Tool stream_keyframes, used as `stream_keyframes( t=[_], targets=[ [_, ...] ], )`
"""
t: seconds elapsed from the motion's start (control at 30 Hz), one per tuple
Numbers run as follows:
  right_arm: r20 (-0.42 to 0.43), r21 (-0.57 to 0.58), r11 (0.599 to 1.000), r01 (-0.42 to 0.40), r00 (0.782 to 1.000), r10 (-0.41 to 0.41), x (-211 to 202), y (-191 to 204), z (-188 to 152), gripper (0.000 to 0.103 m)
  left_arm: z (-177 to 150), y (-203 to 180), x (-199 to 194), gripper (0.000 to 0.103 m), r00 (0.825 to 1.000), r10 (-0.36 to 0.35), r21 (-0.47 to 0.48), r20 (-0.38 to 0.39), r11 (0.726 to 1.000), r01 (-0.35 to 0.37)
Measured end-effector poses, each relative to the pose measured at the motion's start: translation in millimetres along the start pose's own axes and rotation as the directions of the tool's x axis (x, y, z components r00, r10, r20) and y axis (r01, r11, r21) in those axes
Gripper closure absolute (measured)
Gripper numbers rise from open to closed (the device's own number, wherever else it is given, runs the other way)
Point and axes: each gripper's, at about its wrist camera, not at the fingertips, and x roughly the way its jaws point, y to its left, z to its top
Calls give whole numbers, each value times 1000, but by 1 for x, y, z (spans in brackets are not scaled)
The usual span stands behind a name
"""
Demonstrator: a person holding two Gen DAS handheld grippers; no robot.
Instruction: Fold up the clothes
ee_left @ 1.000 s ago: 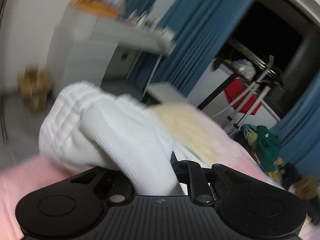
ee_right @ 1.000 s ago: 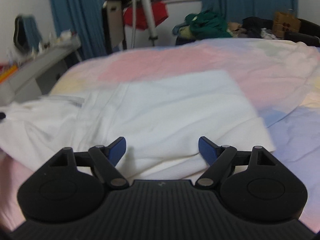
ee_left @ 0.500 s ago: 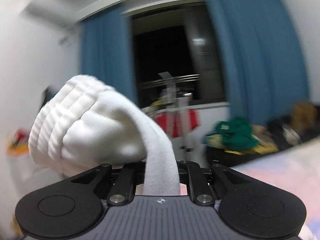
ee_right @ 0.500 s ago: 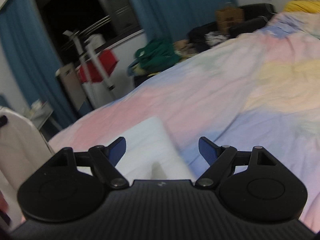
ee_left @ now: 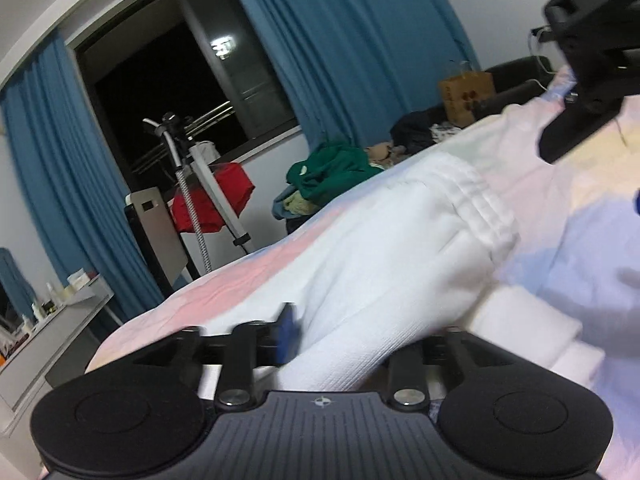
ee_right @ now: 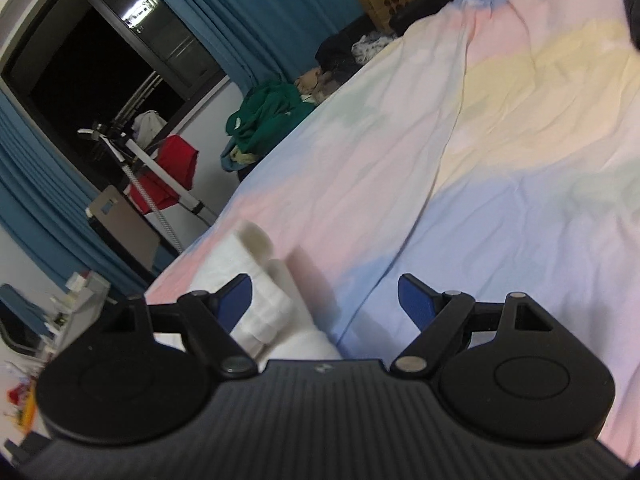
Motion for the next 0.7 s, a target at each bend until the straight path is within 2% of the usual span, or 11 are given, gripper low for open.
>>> stream_keyframes(
  t=[0.07, 0.1, 0.2, 0.3, 0.4, 0.5, 0.6, 0.7],
  targets=[
    [-13, 32, 999, -17, 1000, 17, 3, -5, 1, 21, -14, 15, -9, 25, 1000, -22, 29, -18, 999, 23],
    [-22, 46, 998, -34, 999, 35, 4, -5, 0, 21, -26, 24, -19, 23, 999, -26, 46, -25, 999, 27],
    [-46, 90, 992, -86, 995, 90, 7, -7, -3, 20, -65, 52, -50, 21, 998, -37, 98, -46, 994, 41],
    [-45, 99, 989, -114, 992, 119, 7, -3, -5, 19, -91, 80, -76, 20, 996, -37, 81, -81, 996, 44],
    [-47, 90, 987, -136, 989, 140, 7, 4, -8, 19, -109, 109, -99, 19, 990, -79, -7, -116, 997, 79],
    [-40, 69, 987, -143, 989, 146, 5, 9, -11, 19, -122, 136, -104, 18, 988, -53, -126, -148, 991, 34],
    [-37, 53, 987, -149, 988, 151, 5, 16, -15, 19, -130, 159, -97, 17, 980, -56, -268, -192, 963, 2],
    [-45, 49, 980, -193, 980, 195, 6, 23, -21, 19, -133, 175, -86, 8, 979, -32, -297, -200, 954, -30]
  ],
)
